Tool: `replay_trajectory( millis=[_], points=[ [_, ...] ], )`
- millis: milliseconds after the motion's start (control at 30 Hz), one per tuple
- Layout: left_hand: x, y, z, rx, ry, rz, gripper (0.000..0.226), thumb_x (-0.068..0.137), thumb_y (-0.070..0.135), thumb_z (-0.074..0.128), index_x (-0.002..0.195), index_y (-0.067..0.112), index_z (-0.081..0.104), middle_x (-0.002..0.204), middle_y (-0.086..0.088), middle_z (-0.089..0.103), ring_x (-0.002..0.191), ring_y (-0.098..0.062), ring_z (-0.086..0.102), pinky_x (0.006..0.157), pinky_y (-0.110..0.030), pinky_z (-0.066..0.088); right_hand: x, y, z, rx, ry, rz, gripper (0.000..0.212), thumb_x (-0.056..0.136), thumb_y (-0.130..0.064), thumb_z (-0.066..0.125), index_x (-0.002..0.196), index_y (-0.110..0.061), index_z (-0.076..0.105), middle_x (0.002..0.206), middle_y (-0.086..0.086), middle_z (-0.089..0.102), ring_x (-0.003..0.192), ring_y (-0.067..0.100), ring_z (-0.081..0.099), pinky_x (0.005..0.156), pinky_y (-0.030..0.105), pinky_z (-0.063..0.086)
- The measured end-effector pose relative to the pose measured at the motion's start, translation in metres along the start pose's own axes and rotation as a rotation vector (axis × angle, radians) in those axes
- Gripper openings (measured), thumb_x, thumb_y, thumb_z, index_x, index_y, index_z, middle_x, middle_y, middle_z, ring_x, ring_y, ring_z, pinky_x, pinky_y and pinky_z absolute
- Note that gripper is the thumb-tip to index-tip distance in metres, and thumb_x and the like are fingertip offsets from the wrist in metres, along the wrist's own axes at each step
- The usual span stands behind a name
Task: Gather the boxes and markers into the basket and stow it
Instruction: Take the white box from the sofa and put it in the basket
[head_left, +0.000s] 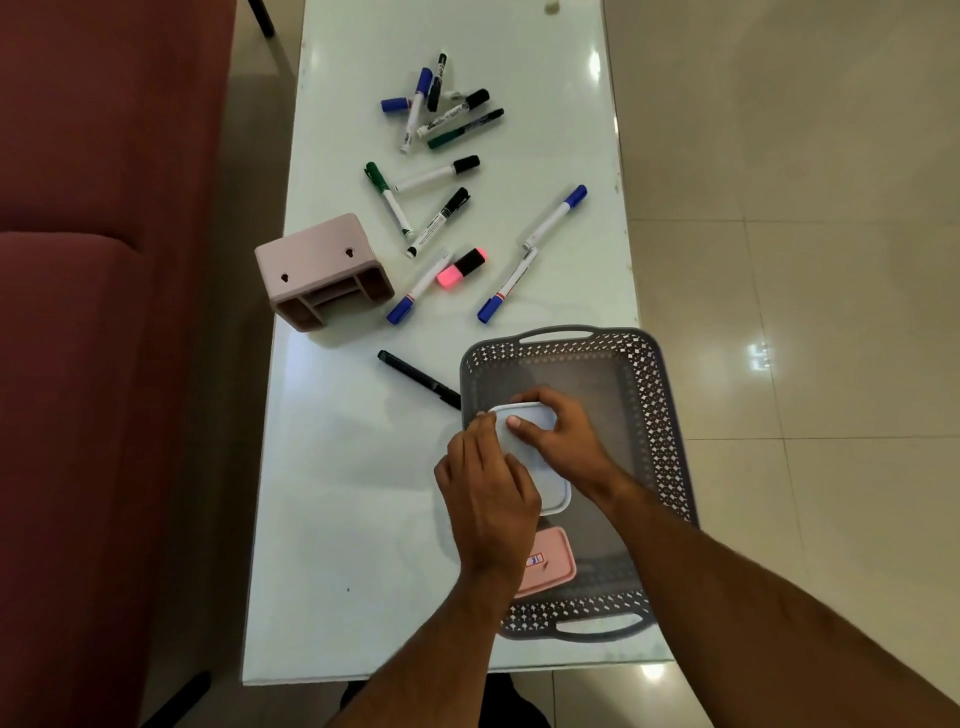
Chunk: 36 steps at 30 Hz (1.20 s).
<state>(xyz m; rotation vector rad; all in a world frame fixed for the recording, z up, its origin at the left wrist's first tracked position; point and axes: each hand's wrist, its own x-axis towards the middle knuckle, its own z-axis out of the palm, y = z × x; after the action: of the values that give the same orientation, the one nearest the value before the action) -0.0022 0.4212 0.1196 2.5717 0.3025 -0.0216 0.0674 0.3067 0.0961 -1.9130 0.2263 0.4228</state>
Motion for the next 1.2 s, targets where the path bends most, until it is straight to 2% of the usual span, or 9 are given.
replay_trajectory(
  millis=[133, 267, 333, 433, 500, 633, 767, 1000, 1200],
  points=[
    [0.0, -0.001, -0.001, -0.078, 0.034, -0.016, 0.05, 0.098, 0.03, 0.042, 0.142, 0.008, 0.051, 0.145, -0.013, 0.057, 0.131, -0.029, 0.057, 0.106, -0.043, 0.053, 0.0, 0.003, 0.01, 0.013, -0.009, -0.038, 0.025, 0.09, -0.017, 0.079, 0.111, -0.007, 0.071, 0.111, 0.008, 0.073, 0.105, 0.02, 0.068, 0.086, 0.01, 0.05],
    [-0.001, -0.004, -0.001, -0.121, 0.034, -0.018, 0.052, 0.099, 0.03, 0.04, 0.144, 0.006, 0.049, 0.148, -0.014, 0.053, 0.136, -0.03, 0.052, 0.111, -0.045, 0.05, -0.006, 0.0, 0.017, 0.052, -0.021, -0.029, 0.03, 0.092, -0.02, 0.077, 0.119, -0.009, 0.069, 0.115, 0.003, 0.072, 0.108, 0.012, 0.067, 0.089, 0.009, 0.049],
    [-0.001, -0.006, 0.0, -0.132, 0.019, -0.016, 0.05, 0.098, 0.025, 0.046, 0.144, 0.006, 0.048, 0.149, -0.014, 0.051, 0.136, -0.029, 0.05, 0.11, -0.045, 0.05, -0.011, 0.001, 0.018, 0.118, 0.079, 0.008, 0.03, 0.096, -0.029, 0.072, 0.121, -0.014, 0.067, 0.117, 0.001, 0.07, 0.108, 0.01, 0.065, 0.092, 0.018, 0.053],
    [-0.002, -0.009, 0.0, -0.115, -0.011, -0.017, 0.053, 0.093, 0.016, 0.059, 0.144, 0.009, 0.047, 0.151, -0.013, 0.049, 0.136, -0.03, 0.048, 0.11, -0.046, 0.05, -0.022, 0.014, 0.01, 0.201, 0.35, 0.072, 0.037, 0.096, -0.055, 0.057, 0.104, -0.02, 0.067, 0.104, 0.007, 0.068, 0.095, 0.018, 0.064, 0.083, 0.041, 0.057],
    [-0.006, -0.011, 0.0, -0.054, -0.021, 0.02, 0.053, 0.093, 0.019, 0.06, 0.144, 0.01, 0.048, 0.151, -0.012, 0.049, 0.136, -0.031, 0.049, 0.109, -0.046, 0.049, -0.031, 0.027, 0.002, 0.159, 0.413, 0.115, 0.042, 0.095, -0.06, 0.051, 0.099, -0.021, 0.066, 0.102, 0.007, 0.068, 0.094, 0.023, 0.065, 0.082, 0.047, 0.057],
    [-0.012, -0.013, -0.002, 0.074, -0.034, 0.109, 0.056, 0.092, 0.025, 0.06, 0.145, 0.009, 0.048, 0.152, -0.012, 0.049, 0.139, -0.031, 0.047, 0.113, -0.046, 0.044, -0.045, 0.034, -0.006, 0.127, 0.371, 0.12, 0.036, 0.095, -0.053, 0.054, 0.1, -0.02, 0.067, 0.102, 0.007, 0.07, 0.096, 0.029, 0.067, 0.081, 0.046, 0.06],
    [-0.013, -0.015, -0.002, 0.081, -0.051, 0.122, 0.058, 0.094, 0.028, 0.057, 0.147, 0.008, 0.046, 0.154, -0.012, 0.047, 0.143, -0.03, 0.044, 0.118, -0.044, 0.041, -0.051, 0.034, -0.001, 0.156, 0.306, 0.129, 0.022, 0.103, -0.036, 0.06, 0.108, -0.016, 0.066, 0.106, 0.008, 0.07, 0.098, 0.029, 0.07, 0.075, 0.036, 0.064],
    [-0.014, -0.023, -0.001, 0.031, -0.081, 0.142, 0.063, 0.096, 0.032, 0.062, 0.151, 0.01, 0.041, 0.156, -0.013, 0.045, 0.143, -0.031, 0.045, 0.113, -0.046, 0.048, -0.054, 0.027, 0.016, 0.157, 0.279, 0.164, 0.025, 0.095, -0.047, 0.064, 0.109, -0.027, 0.066, 0.11, -0.003, 0.071, 0.1, 0.017, 0.07, 0.087, 0.049, 0.062],
    [-0.014, -0.028, -0.002, 0.073, -0.088, 0.183, 0.063, 0.094, 0.032, 0.059, 0.15, 0.009, 0.04, 0.155, -0.015, 0.045, 0.142, -0.032, 0.045, 0.115, -0.044, 0.045, -0.077, 0.034, 0.014, -0.062, 0.434, 0.22, 0.046, 0.098, -0.067, 0.04, 0.092, -0.027, 0.064, 0.088, -0.006, 0.071, 0.083, 0.017, 0.069, 0.072, 0.051, 0.06]
  ],
)
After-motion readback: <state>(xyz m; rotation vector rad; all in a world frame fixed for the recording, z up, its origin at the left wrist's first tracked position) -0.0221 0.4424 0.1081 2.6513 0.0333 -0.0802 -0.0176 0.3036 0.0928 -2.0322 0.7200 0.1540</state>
